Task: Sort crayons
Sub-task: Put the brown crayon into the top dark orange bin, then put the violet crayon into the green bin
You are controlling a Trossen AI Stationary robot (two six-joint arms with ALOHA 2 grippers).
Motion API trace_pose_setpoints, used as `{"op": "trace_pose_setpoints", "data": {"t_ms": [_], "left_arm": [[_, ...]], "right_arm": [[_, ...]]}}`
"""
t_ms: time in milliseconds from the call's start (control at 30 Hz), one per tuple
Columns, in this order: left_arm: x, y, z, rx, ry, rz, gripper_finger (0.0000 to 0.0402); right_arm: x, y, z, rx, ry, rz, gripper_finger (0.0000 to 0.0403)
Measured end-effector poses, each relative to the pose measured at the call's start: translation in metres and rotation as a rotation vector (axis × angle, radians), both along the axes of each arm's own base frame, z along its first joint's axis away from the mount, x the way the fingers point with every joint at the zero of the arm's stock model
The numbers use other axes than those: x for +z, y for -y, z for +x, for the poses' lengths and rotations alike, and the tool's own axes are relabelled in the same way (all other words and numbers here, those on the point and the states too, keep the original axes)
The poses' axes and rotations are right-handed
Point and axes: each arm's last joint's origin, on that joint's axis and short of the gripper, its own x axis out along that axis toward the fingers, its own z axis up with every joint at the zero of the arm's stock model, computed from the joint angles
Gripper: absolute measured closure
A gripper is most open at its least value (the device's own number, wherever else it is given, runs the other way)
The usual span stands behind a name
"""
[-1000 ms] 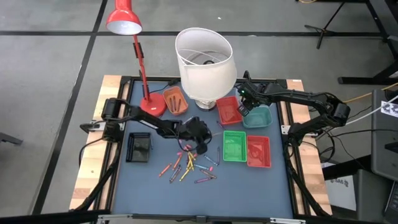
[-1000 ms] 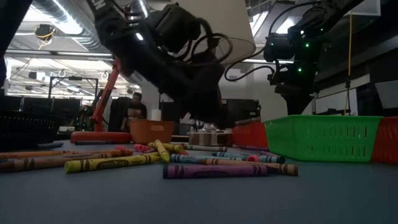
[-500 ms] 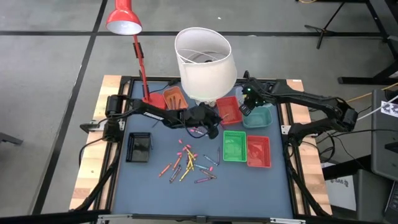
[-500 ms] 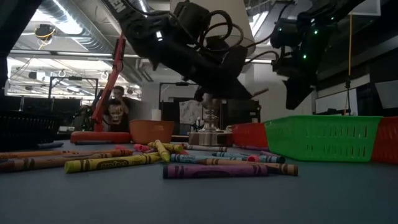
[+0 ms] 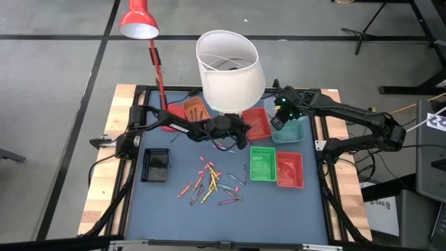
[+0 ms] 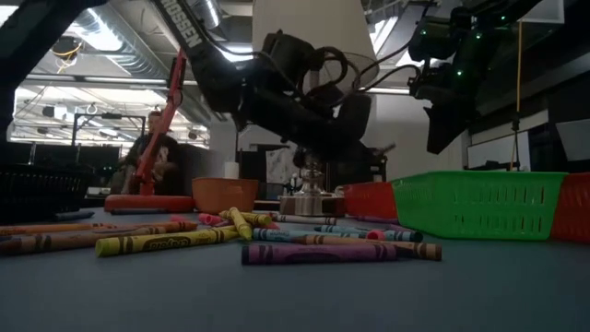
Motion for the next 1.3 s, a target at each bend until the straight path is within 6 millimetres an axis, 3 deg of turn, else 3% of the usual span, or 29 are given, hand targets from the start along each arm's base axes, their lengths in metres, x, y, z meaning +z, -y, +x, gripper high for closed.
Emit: {"op": "trace_pose_setpoints", "data": {"t_ms": [233,433,667,967,1167,1300], "left_arm": [[-0.009,-0.003,0.016,0.0,0.0,0.0,0.0352],[-0.003,-0.004,0.019,0.002,0.011,0.003,0.0327],[0.004,-0.004,0.018,-0.009,0.011,0.013,0.0328],[0.017,0.013,0.017,-0.18,-0.04,0.077,0.0329],[0.031,0.022,0.007,-0.223,-0.152,0.063,0.0329],[0.029,0.028,0.001,-0.256,-0.266,0.077,0.0329]], "right_arm": [[0.0,0.0,0.0,-0.002,0.0,0.001,0.0279],[0.0,0.0,0.0,0.001,0.005,0.009,0.0279],[0.0,0.0,0.0,0.001,0.005,0.009,0.0279],[0.0,0.0,0.0,0.0,0.005,0.009,0.0279],[0.0,0.0,0.0,0.001,0.006,0.009,0.0279],[0.0,0.0,0.0,0.0,0.005,0.009,0.0279]]}}
